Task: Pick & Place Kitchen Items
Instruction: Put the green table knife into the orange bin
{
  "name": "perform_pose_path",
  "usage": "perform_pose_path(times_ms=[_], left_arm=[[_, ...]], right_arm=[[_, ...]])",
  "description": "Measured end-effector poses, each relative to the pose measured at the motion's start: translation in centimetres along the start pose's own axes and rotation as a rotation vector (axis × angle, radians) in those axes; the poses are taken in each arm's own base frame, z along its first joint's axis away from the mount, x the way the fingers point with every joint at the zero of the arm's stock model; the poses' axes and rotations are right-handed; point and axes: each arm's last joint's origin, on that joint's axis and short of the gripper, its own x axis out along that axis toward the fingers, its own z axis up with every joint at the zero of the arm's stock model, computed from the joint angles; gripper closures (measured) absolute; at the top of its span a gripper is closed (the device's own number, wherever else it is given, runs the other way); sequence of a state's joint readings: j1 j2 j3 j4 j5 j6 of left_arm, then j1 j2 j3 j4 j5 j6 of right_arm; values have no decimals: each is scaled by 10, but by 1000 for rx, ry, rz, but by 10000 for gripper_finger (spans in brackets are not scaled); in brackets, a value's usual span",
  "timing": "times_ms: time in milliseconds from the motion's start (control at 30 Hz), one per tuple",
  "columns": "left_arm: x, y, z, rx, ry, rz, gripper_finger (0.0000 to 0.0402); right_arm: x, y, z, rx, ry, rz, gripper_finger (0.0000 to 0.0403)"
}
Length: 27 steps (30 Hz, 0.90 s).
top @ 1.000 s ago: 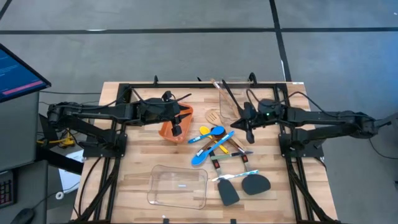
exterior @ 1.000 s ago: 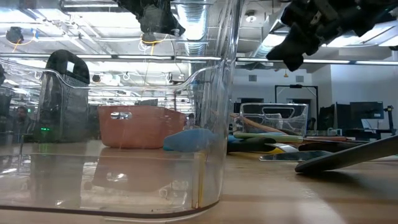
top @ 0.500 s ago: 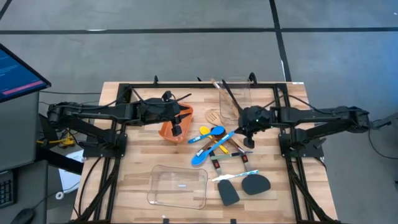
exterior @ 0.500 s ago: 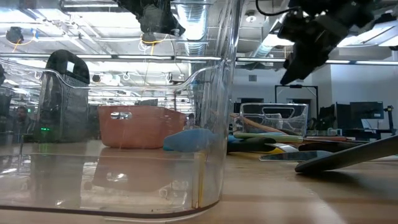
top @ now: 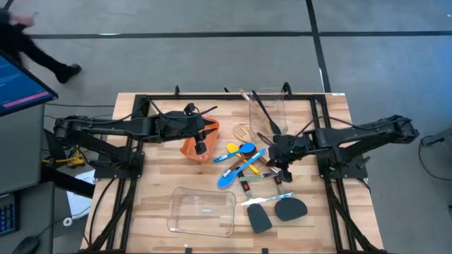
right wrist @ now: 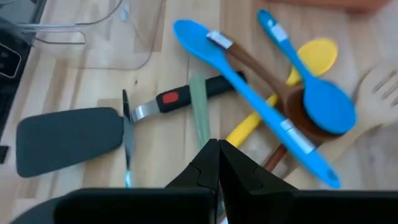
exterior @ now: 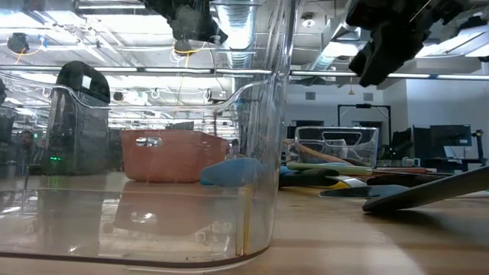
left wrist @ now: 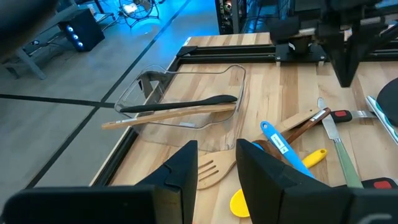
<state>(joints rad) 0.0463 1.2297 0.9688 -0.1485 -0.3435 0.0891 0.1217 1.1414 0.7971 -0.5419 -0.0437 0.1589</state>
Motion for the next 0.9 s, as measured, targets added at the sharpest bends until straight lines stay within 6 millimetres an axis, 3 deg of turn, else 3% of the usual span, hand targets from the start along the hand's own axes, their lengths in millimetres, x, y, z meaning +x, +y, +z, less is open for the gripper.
perform_pose_path(times_ms=[300, 733, 900], left_arm=[[0, 0, 0, 0, 0, 0, 306], [0, 0, 0, 0, 0, 0, 306], [0, 0, 0, 0, 0, 0, 306]], right_arm=[[36, 3, -7, 66, 153, -18, 386], [77, 3, -20, 60, 324, -43, 231], [90, 8, -26, 33, 375, -41, 191]])
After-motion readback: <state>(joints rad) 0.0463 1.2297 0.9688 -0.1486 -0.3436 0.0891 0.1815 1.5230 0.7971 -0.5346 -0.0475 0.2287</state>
